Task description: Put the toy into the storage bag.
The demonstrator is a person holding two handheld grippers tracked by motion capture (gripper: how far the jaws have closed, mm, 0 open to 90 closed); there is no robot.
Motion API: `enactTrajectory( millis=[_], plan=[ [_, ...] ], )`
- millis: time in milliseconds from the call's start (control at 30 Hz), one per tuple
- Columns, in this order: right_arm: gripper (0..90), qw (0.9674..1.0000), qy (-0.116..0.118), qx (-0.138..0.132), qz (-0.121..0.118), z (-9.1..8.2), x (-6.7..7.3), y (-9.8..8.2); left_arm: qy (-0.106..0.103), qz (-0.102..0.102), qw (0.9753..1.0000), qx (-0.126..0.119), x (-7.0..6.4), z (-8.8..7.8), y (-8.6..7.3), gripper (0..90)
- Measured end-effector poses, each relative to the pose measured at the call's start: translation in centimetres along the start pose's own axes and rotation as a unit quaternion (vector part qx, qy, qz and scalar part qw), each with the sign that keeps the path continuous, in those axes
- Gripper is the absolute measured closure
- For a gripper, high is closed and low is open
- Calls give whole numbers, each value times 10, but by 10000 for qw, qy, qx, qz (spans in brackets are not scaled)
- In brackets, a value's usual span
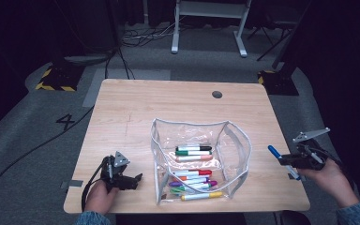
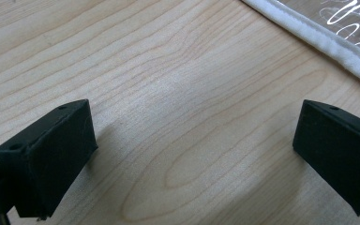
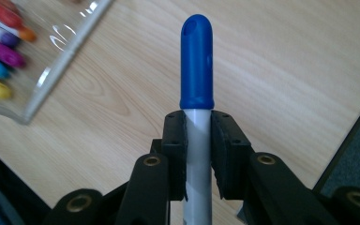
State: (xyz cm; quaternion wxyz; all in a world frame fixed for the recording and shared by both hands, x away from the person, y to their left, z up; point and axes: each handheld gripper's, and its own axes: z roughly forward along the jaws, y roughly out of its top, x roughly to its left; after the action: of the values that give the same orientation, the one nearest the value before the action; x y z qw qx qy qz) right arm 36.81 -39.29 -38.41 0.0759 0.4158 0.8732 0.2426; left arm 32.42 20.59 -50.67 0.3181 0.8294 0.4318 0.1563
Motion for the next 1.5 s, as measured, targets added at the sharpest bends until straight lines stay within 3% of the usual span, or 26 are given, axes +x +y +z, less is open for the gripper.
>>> enactTrajectory(
  millis=[367, 733, 1100, 1300, 1500],
  plan=[
    [768, 9963, 150, -427, -727, -50, 37, 53, 2, 0, 10000, -1, 0, 0, 0, 0],
    [768, 9872, 316, -569, -1456, -80, 83, 102, -1, -3, 10000, 0, 0, 0, 0, 0],
    [768, 9731, 483, -504, -2196, -76, 132, 142, 0, -2, 10000, -1, 0, 0, 0, 0],
    [768, 9642, 619, -374, -2552, -62, 160, 159, 4, -4, 10000, -1, 0, 0, 0, 0],
    [768, 9579, 745, -260, -2761, -40, 180, 174, 1, -4, 10000, -1, 0, 0, 0, 0]
  ],
)
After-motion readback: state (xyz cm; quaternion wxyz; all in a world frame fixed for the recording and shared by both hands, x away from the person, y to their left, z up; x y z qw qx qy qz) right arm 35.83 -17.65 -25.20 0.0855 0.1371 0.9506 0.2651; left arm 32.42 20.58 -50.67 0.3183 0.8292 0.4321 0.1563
